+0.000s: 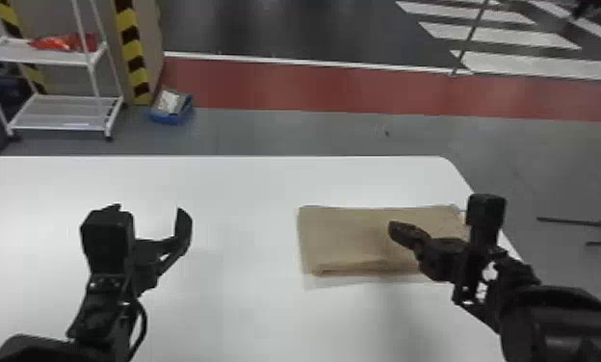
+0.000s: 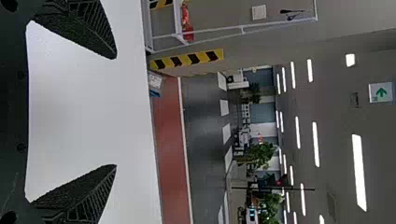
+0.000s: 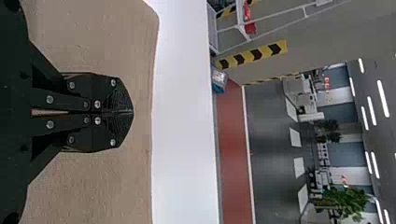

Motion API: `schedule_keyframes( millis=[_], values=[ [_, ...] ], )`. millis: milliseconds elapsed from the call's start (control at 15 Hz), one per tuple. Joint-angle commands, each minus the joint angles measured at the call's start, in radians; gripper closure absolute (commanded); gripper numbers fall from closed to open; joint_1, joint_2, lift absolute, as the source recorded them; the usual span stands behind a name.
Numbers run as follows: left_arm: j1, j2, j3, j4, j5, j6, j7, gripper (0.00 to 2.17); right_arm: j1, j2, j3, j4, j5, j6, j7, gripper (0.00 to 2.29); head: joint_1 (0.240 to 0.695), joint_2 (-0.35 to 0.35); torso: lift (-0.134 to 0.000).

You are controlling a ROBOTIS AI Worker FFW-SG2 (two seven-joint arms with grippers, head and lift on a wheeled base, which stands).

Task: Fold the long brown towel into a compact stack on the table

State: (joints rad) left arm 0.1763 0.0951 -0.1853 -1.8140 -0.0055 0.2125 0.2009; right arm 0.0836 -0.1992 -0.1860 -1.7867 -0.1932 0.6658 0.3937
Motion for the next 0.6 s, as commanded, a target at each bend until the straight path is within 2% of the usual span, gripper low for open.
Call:
schedule_keyframes(
  millis=[0, 267, 400, 533],
  values=[
    [0.005, 0.0, 0.003, -0.005, 0.004, -0.026, 0.0, 0.04, -0.001, 0.026, 0.04, 0.004, 0.018, 0.061, -0.009, 1.78, 0.695, -0.122, -0.111],
    [0.006, 0.002, 0.012, -0.016, 0.016, -0.035, -0.001, 0.04, 0.013, 0.061, 0.109, 0.006, 0.011, 0.131, -0.015, 1.78, 0.695, -0.071, -0.111],
    [0.006, 0.002, 0.012, -0.016, 0.016, -0.035, -0.001, 0.04, 0.019, 0.063, 0.169, -0.002, 0.001, 0.131, -0.044, 1.78, 0.695, -0.049, -0.111],
    [0.006, 0.002, 0.012, -0.016, 0.018, -0.035, -0.001, 0.04, 0.005, 0.092, 0.226, 0.001, 0.0, 0.113, -0.072, 1.78, 0.695, -0.009, -0.111]
  ],
)
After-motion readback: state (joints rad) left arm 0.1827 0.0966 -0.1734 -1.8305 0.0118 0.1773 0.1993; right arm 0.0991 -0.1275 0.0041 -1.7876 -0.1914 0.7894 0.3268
